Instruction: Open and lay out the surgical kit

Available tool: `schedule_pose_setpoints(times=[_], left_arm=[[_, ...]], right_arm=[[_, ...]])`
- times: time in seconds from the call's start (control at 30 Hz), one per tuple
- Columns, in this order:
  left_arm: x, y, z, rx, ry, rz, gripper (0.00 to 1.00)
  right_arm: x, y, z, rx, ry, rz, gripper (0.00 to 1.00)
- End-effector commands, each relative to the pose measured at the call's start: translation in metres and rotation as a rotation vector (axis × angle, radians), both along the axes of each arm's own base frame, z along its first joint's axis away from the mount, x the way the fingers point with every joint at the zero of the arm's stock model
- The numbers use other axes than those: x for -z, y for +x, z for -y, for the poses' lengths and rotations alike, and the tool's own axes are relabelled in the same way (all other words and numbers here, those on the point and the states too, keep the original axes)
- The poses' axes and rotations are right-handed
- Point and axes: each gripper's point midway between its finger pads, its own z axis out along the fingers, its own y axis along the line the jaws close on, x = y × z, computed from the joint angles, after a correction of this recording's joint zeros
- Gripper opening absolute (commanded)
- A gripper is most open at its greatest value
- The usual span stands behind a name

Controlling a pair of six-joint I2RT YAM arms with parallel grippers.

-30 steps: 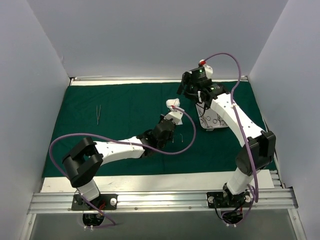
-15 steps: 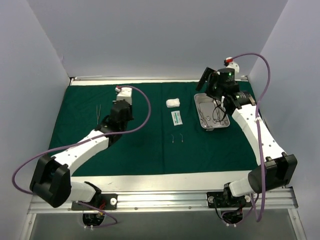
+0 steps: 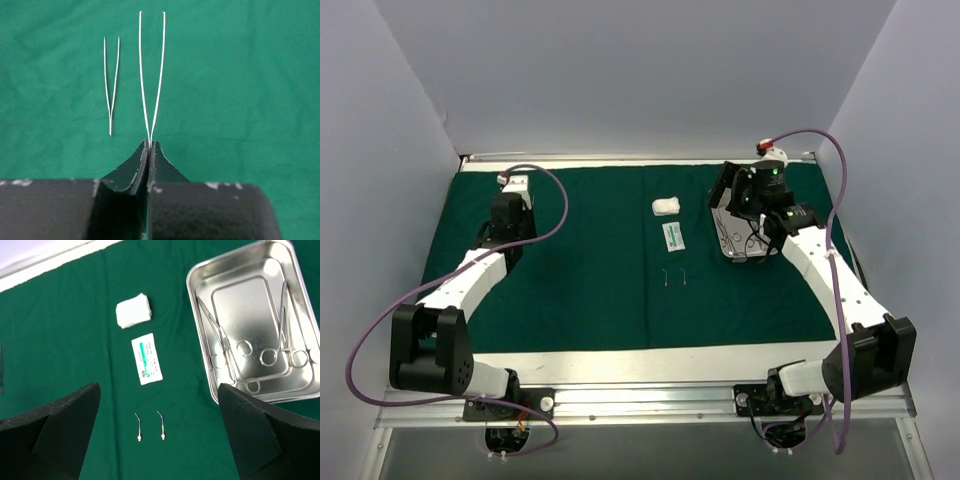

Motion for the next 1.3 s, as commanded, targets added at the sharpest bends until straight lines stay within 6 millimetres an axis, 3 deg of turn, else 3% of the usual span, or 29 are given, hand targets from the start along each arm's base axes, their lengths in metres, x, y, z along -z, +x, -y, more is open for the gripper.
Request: schedule_pose_setpoints(times=[0.0,0.1,0.37,0.73,1.27], left_arm=[[-0.002,0.016,-0.002,0.054,-0.021,0.002,0.03],[0.013,0.024,-0.006,0.062,-0.023,-0.033,0.03],[0.027,0.042,-0.007,0.090,-0.021,-0.058,0.05],[0.046,0.048,-0.022,0.024,-0.034,-0.097,0.06],[0.067,0.056,-0.025,0.007,-0.038,-0.145,0.09]], right_arm=[[-0.028,0.001,0.003,-0.008,0.002,0.105,0.98],[-0.025,0.000,0.004,-0.008,-0.003,0.099,0.98],[-0.019,0.000,0.003,-0.015,-0.004,0.092,0.97],[-0.012,0.000,0.003,-0.024,-0.009,0.078,0.96],[-0.003,0.000,-0.002,-0.043,-0.001,0.053,0.96]])
